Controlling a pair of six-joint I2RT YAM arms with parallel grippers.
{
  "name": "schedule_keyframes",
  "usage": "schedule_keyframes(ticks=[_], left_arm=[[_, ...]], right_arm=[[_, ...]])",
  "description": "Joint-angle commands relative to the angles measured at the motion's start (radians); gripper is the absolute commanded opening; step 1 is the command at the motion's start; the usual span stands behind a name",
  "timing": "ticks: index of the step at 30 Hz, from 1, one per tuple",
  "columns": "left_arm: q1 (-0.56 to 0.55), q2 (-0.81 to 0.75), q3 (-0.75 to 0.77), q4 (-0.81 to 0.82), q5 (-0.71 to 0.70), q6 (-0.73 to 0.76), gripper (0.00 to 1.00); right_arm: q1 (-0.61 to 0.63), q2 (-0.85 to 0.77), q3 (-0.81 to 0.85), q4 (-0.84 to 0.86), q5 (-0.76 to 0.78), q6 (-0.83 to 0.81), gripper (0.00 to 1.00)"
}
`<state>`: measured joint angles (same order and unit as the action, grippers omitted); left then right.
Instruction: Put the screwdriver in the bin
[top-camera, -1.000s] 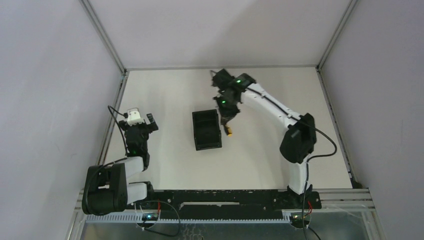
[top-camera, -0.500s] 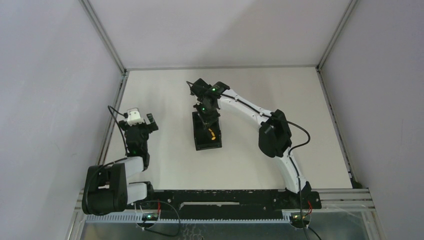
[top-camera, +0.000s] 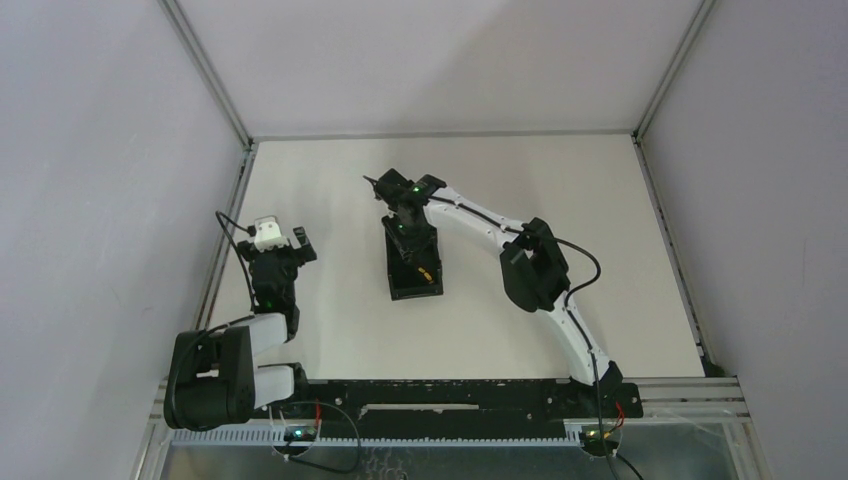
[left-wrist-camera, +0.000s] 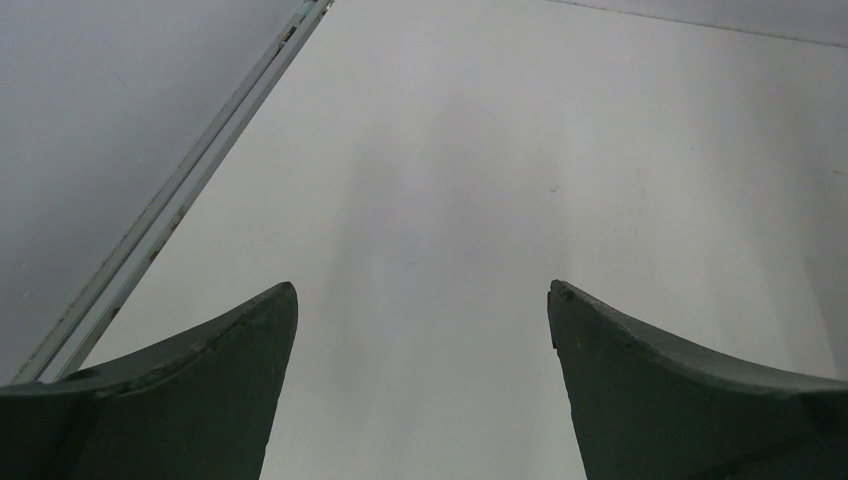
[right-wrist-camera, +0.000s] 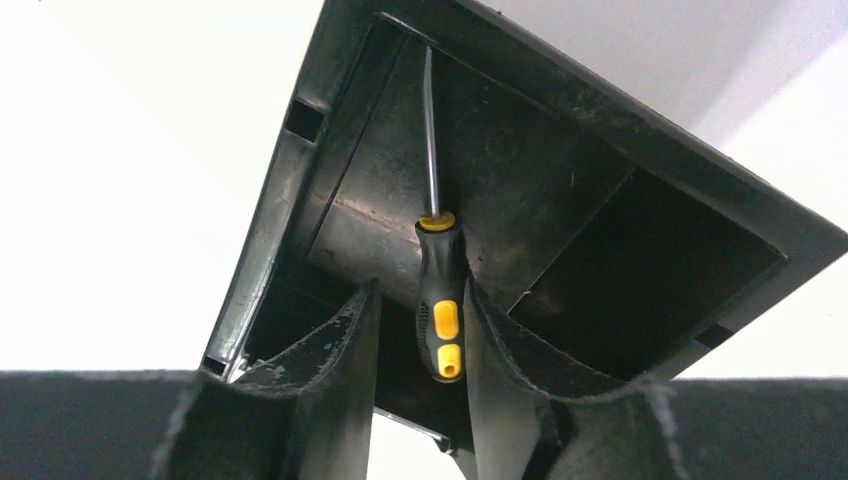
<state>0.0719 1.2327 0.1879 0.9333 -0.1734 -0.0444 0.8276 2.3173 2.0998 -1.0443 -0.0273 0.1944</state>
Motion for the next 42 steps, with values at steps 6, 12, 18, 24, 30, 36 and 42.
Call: schedule_keyframes(ticks=[6, 12, 18, 24, 30, 36, 42], left_arm=[[-0.006, 0.001, 0.042, 0.035, -0.005, 0.015, 1.0], [-0.005, 0.001, 0.042, 0.035, -0.004, 0.016, 1.0], [-0.006, 0.001, 0.043, 0.035, -0.004, 0.015, 1.0], [-0.006, 0.001, 0.042, 0.035, -0.005, 0.015, 1.0], [-0.005, 0.001, 0.043, 0.035, -0.005, 0.015, 1.0], [-0.006, 0.0, 0.044, 0.035, -0.003, 0.015, 1.0], [-0.007, 0.001, 0.042, 0.035, -0.004, 0.016, 1.0]], right_arm=[[0.027, -0.143, 0.037, 0.009, 0.089, -0.017, 0.43], [0.024, -0.411, -0.166, 0.132, 0.11, -0.026, 0.77], [-0.005, -0.69, -0.473, 0.326, 0.114, -0.068, 1.0], [-0.089, -0.937, -0.808, 0.538, 0.109, -0.016, 1.0], [-0.157, -1.142, -1.158, 0.762, 0.183, 0.027, 1.0], [-0.183, -1.298, -1.465, 0.972, 0.296, 0.068, 1.0], [-0.219, -1.385, -1.611, 1.035, 0.354, 0.095, 1.0]])
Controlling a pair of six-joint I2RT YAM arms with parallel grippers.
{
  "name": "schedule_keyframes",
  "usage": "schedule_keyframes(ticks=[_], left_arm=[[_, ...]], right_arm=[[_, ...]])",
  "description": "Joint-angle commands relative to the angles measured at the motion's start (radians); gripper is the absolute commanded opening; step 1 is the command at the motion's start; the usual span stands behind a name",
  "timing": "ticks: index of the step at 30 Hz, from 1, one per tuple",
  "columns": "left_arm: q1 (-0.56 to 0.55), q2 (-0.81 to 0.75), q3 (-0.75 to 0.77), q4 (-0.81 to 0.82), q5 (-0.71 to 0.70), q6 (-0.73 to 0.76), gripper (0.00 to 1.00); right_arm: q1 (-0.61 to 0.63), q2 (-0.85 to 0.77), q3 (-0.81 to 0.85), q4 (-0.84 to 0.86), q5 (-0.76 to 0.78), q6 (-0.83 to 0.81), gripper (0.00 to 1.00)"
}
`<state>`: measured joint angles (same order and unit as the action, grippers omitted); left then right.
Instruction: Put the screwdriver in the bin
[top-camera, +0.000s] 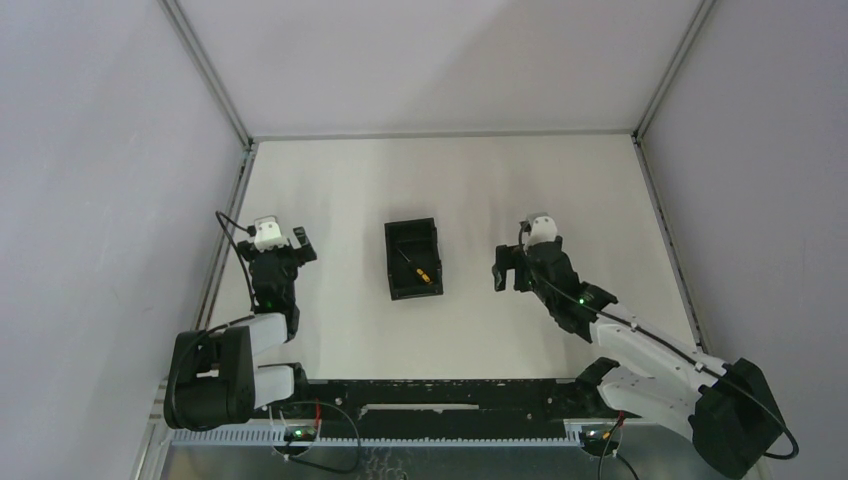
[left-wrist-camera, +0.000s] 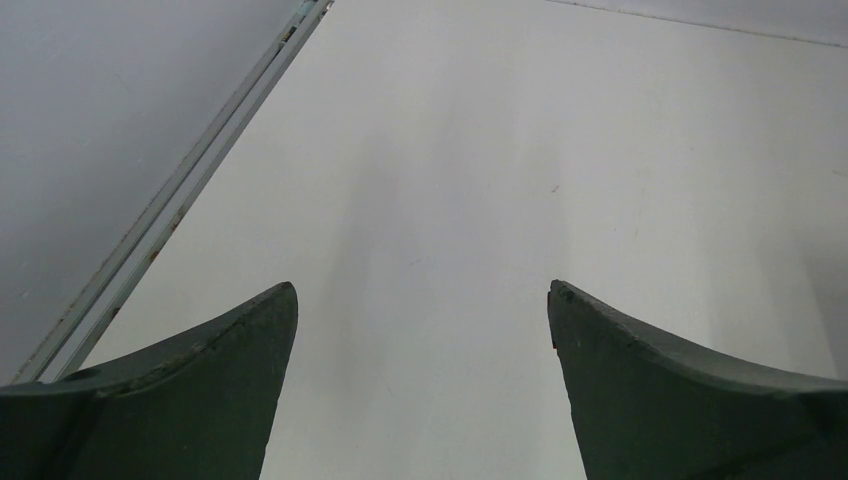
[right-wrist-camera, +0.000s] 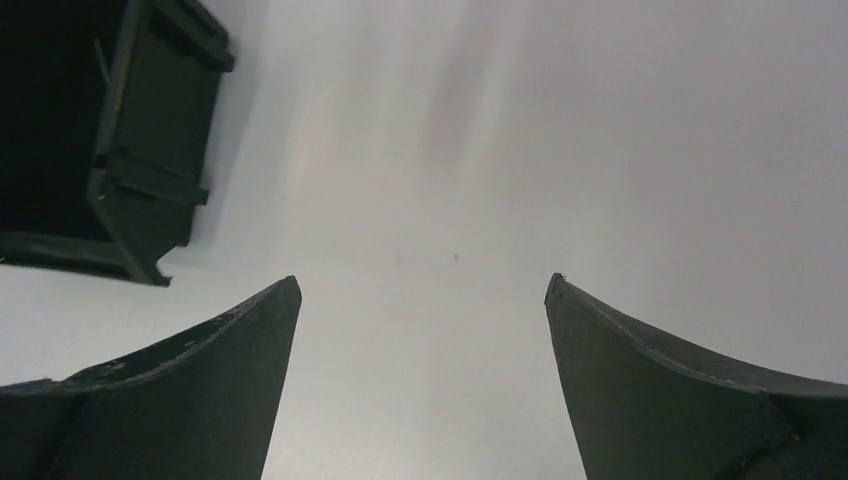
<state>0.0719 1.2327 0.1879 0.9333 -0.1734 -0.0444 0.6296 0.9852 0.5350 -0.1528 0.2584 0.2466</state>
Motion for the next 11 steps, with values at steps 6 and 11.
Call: schedule_keyframes(ticks=[6, 11], left_arm=[[-0.006, 0.001, 0.042, 0.035, -0.004, 0.015, 1.0], [-0.006, 0.001, 0.043, 0.035, -0.003, 0.015, 1.0]], right_arm=[[-0.041, -0.122, -0.142, 0.21, 0.05, 0.052, 1.0], [-0.047, -0.171, -0.17, 0.223, 0.048, 0.044, 0.99]])
